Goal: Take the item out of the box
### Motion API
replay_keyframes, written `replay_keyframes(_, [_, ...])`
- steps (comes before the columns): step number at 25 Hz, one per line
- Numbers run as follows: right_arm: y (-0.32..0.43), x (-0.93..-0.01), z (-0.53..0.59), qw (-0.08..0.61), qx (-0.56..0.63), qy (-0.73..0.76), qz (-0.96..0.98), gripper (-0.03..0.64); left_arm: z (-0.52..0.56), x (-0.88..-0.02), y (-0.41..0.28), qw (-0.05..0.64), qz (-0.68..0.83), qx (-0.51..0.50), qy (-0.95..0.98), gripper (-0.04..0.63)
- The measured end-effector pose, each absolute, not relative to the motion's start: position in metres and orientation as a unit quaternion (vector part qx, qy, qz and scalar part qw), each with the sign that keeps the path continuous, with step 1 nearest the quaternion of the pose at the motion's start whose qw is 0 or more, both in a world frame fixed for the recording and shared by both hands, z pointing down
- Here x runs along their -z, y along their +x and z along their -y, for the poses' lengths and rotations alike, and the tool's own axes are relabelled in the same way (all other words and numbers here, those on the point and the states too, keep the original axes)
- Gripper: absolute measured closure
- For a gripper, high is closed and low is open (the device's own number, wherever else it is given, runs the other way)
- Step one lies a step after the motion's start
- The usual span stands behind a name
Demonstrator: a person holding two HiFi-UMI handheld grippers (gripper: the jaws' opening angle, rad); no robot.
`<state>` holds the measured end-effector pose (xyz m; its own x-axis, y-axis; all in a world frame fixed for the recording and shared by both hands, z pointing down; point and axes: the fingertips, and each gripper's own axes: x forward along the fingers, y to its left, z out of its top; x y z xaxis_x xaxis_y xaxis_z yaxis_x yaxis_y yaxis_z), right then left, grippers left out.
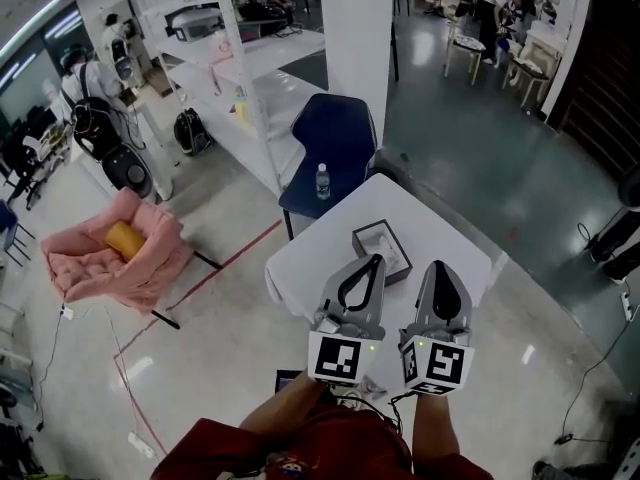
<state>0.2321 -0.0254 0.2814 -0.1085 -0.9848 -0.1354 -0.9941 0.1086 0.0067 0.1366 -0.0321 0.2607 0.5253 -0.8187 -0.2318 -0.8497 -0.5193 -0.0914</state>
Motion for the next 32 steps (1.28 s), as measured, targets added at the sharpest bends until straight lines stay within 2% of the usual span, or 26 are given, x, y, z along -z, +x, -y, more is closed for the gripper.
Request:
replay_keyframes(10, [0.224, -0.303, 0.069, 0.038, -0.039, -0.681, -0.731, 0.615, 0.083, -0.279, 0.123, 0.084, -0.470, -0.082, -0.875, 0.592])
replay_keyframes(32, [0.166, -0.304, 0.225, 0.003, -0.051, -0.755, -0.653, 0.615, 0.271, -0.281, 0.065, 0.064, -0.376, -0.079, -0.921, 0.592])
